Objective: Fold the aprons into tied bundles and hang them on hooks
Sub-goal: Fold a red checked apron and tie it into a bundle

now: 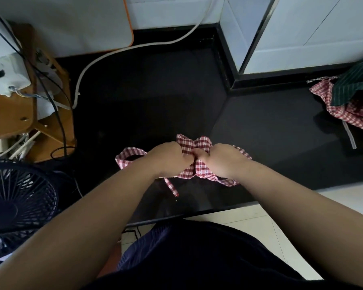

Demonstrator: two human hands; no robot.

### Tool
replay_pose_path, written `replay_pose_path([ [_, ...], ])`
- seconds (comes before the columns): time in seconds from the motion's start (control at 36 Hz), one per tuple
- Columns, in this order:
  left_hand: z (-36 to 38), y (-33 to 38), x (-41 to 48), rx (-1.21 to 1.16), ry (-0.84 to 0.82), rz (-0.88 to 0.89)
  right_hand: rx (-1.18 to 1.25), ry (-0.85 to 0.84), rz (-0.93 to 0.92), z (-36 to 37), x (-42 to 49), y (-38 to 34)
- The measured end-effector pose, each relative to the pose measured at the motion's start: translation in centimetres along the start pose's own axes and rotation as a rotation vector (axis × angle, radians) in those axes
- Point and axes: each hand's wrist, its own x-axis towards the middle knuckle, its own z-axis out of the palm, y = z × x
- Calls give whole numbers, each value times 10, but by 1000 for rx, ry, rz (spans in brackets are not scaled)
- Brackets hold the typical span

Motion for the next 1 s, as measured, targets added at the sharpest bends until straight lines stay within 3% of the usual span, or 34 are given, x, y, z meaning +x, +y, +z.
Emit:
replay_pose_path([
  [0.19, 8, -2, -5, 94, 96, -85, 121, -53, -139, -9, -4, -2],
  [0.47, 5, 13, 0, 257, 115, -177, 75, -9, -104, -4, -2, -7],
  [0.61, -3, 15, 2, 108, 39, -126, 2, 134, 4, -7, 3, -11],
  [0.72, -1, 11, 2, -73, 147, -129, -21, 186, 132, -12, 4, -12],
  [0.81, 5, 7, 3, -163, 230, -150, -25, 168, 102, -12, 1, -8],
  [1.0, -7, 3, -2, 16, 282, -53, -115, 203, 77, -28, -10, -20],
])
